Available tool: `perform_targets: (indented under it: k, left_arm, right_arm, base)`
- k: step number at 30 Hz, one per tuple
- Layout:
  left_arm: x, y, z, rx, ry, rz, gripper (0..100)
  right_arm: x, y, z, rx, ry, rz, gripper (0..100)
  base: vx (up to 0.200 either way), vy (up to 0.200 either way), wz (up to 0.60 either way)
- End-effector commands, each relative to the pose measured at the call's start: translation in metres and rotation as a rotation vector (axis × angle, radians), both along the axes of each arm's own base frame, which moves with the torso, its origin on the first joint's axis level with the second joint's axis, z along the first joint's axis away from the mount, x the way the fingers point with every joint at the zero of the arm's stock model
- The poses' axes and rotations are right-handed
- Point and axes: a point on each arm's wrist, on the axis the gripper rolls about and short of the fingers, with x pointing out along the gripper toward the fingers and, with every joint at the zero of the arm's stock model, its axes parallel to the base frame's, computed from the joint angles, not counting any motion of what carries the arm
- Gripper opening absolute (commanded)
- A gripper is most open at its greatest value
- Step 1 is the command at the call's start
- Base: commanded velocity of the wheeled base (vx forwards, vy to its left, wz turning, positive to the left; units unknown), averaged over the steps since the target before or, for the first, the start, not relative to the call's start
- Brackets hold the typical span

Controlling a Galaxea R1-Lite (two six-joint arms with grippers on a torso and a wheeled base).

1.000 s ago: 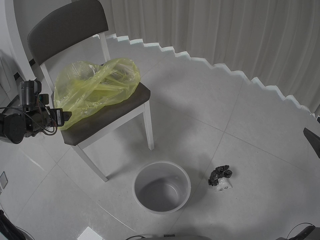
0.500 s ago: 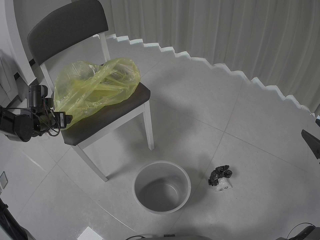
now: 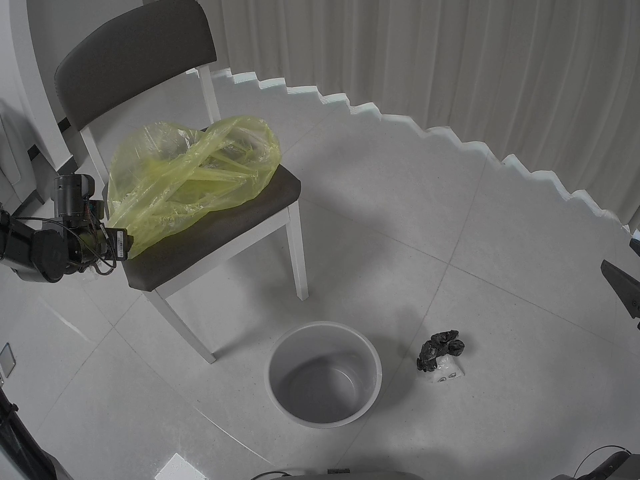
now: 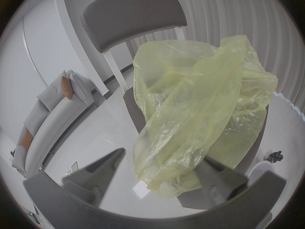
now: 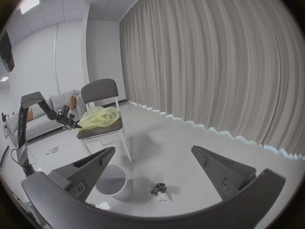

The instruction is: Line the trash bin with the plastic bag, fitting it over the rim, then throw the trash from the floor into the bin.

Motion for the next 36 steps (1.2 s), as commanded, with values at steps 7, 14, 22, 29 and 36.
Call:
perform_targets:
  k: [7, 14, 22, 29, 36]
  left_arm:
    - [-0.002, 0.001, 0.004, -0.006, -0.013, 0.007, 0]
    - [-0.037, -0.011, 0.054, -0.005, -0.145, -0.067, 0]
    - [-0.119, -0.057, 0.145, -0.112, -0.282, -0.508, 0]
    - [-0.181, -0.091, 0.193, -0.114, -0.279, -0.885, 0]
    - [-0.197, -0.108, 0.19, -0.135, -0.237, -1.129, 0]
  right_arm:
    - [0.001, 0.0, -0.001, 0.0, 0.006, 0.003, 100]
    - [0.0, 0.001, 0.002, 0.006, -0.008, 0.013, 100]
    - [0.002, 0.009, 0.039, 0.093, -0.079, 0.226, 100]
    - [0.027, 0.025, 0.058, 0.095, 0.03, 0.35, 100]
    - [0.069, 0.036, 0.063, 0.092, 0.159, 0.366, 100]
  base:
    - [0.0, 0.0, 0.0]
    - [0.0, 0.0, 0.0]
    - [0.0, 0.0, 0.0]
    - [0.0, 0.0, 0.0]
    - [0.0, 0.0, 0.0]
